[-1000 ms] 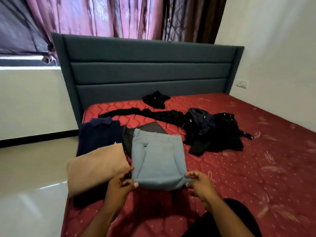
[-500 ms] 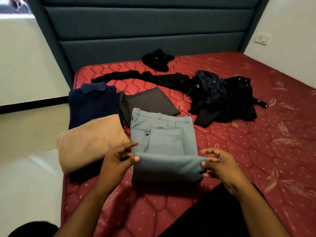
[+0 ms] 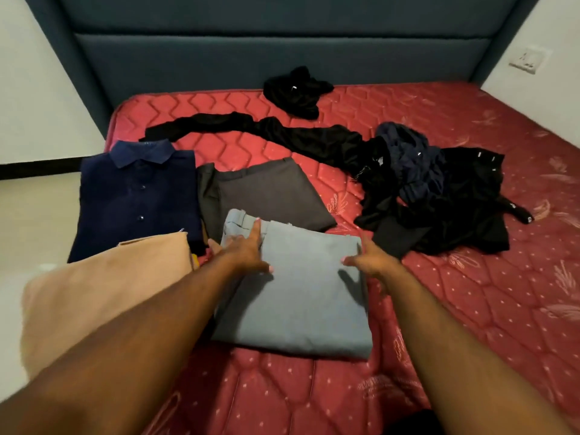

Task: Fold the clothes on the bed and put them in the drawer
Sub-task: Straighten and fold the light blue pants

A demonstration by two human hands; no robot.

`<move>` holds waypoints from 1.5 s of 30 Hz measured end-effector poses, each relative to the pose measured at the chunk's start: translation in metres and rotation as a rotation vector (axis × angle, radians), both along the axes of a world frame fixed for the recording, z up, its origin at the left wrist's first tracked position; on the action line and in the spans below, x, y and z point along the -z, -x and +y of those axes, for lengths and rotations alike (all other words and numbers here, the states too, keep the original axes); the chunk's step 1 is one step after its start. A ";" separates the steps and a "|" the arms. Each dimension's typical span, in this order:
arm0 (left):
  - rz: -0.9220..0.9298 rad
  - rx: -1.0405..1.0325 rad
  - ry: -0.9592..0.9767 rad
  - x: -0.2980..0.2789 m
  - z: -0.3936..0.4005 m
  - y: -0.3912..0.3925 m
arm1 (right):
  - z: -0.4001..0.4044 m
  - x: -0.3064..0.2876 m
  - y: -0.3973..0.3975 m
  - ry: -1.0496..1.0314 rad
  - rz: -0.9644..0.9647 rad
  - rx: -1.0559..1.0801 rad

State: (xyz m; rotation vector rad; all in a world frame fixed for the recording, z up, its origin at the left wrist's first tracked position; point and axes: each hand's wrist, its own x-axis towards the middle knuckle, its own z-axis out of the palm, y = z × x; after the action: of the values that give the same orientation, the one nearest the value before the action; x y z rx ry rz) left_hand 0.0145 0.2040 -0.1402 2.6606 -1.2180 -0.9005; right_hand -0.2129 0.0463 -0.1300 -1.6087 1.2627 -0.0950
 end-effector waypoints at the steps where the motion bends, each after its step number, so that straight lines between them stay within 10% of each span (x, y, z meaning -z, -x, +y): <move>1: -0.043 -0.050 0.039 0.008 0.014 0.015 | 0.007 0.017 0.010 0.017 0.047 0.048; 8: -0.009 -0.411 0.440 0.067 0.094 0.098 | 0.099 0.069 0.055 0.005 -0.055 0.517; 17: 0.465 -0.651 0.567 0.062 0.143 0.142 | 0.094 0.046 0.121 -0.002 0.209 0.292; 22: 0.416 -0.918 0.532 0.087 0.138 0.125 | 0.096 0.028 0.117 -0.091 -0.055 0.340; 25: 0.737 -1.160 0.655 0.044 0.116 0.109 | 0.096 0.017 0.103 -0.152 -0.101 0.282; 37: 1.044 -0.893 0.894 -0.006 0.073 0.099 | 0.061 -0.007 0.071 0.014 -0.233 0.086; 45: 0.867 -0.844 1.308 -0.085 0.019 -0.007 | -0.021 -0.100 -0.040 0.180 -0.468 -0.093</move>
State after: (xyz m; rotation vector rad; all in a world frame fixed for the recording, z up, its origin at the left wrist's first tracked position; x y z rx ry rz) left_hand 0.0216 0.2228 -0.0556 1.2066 -0.1786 -0.5868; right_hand -0.1732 0.0255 -0.0304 -1.6696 0.8339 -0.5092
